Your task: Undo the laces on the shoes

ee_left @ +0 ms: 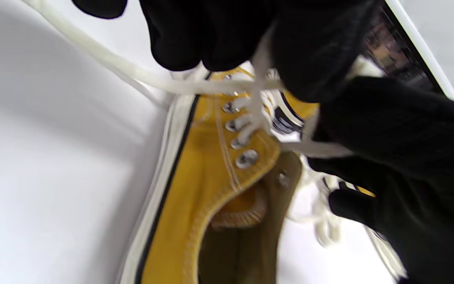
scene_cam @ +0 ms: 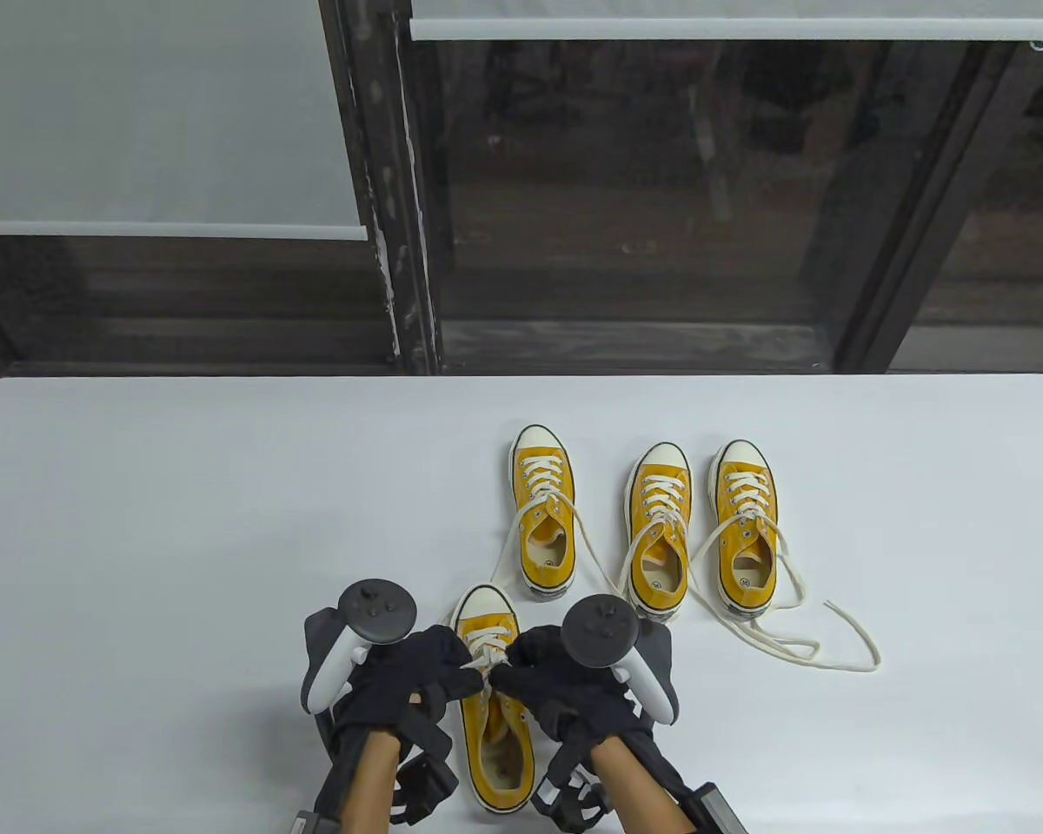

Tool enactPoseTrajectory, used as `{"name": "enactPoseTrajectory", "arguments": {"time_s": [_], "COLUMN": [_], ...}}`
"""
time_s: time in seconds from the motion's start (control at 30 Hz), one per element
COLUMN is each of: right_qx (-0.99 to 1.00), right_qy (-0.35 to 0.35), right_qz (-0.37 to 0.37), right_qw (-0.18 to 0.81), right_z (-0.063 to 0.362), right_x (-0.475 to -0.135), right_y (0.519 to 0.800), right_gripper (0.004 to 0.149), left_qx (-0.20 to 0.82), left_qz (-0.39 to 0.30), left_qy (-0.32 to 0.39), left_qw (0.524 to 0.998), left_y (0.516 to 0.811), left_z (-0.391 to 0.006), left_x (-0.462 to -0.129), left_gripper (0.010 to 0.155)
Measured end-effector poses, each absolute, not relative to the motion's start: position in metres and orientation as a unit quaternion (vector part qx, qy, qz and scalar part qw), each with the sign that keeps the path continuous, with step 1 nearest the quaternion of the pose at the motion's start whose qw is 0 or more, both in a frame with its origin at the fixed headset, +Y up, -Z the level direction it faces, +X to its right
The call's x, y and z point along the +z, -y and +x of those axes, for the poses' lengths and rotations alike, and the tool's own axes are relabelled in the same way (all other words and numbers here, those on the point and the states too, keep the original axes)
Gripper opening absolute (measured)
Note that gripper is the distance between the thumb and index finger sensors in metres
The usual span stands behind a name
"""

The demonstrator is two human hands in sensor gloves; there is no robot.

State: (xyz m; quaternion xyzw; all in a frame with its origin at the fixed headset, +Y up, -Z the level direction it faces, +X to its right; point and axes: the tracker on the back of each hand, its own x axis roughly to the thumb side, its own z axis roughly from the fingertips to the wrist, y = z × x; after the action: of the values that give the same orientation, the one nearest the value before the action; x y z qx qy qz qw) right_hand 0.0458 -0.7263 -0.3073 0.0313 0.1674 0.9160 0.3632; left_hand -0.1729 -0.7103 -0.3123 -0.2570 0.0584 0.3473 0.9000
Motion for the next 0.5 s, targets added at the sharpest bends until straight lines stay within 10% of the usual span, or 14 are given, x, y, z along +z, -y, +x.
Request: {"name": "enactPoseTrajectory", "arguments": {"time_s": [0.17, 0.3, 0.5], "right_qx": [0.953, 0.907, 0.965], "right_qy": [-0.098, -0.17, -0.037], "right_qz": [0.008, 0.005, -0.041], "right_qw": [0.286, 0.385, 0.255], "right_z": [0.046, 0.05, 0.053], "right_x": [-0.306, -0.31, -0.305], "right_y": [0.724, 0.727, 0.718], "right_gripper": [0.034, 0.033, 0.03], "left_qx": [0.291, 0.323, 0.311], "left_qz": [-0.203, -0.208, -0.184], "left_qy": [-0.17, -0.115, -0.145], "left_qw": [0.919, 0.916, 0.921], "left_y": [0.708, 0.706, 0.704], "left_z": [-0.186, -0.181, -0.185], "left_x": [-0.307, -0.31, -0.309], "left_gripper": [0.038, 0.051, 0.05]}}
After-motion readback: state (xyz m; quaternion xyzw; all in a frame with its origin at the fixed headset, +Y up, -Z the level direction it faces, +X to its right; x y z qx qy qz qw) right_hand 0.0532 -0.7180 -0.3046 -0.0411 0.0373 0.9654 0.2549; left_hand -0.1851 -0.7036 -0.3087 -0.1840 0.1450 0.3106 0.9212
